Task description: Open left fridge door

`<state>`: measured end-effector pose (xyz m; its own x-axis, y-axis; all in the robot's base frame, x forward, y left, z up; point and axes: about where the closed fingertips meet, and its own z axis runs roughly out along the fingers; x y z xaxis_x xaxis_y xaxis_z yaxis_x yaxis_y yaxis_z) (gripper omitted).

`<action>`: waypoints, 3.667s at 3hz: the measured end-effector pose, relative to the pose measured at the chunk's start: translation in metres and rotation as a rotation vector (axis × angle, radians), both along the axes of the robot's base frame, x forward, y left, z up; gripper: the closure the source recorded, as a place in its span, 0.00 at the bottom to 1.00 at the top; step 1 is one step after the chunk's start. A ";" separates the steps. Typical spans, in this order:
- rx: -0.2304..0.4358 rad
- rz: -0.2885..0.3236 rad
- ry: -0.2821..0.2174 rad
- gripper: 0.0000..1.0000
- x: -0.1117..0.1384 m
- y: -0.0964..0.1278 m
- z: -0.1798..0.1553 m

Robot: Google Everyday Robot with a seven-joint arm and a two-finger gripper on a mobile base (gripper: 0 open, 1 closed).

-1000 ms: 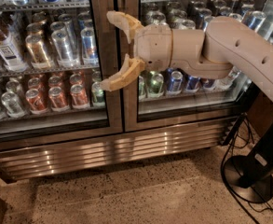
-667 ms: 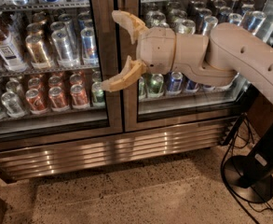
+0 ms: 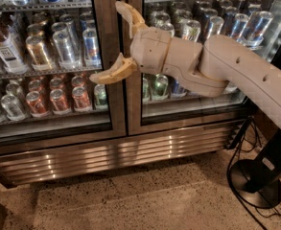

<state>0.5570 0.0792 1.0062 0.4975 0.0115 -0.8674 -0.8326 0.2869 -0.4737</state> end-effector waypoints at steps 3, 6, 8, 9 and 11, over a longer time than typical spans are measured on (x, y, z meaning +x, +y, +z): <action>0.012 -0.007 -0.003 0.00 0.025 0.023 0.009; 0.049 -0.213 -0.103 0.00 0.009 0.007 0.031; 0.039 -0.126 -0.040 0.00 0.020 0.020 0.024; 0.041 -0.085 -0.022 0.00 0.031 0.043 0.026; 0.059 -0.226 -0.084 0.00 0.019 0.025 0.033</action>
Offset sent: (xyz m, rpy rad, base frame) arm 0.0296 0.0062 0.0050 0.0144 0.0388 0.0328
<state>0.5756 0.1045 1.0397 0.5633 -0.0593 -0.8241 -0.7026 0.4904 -0.5156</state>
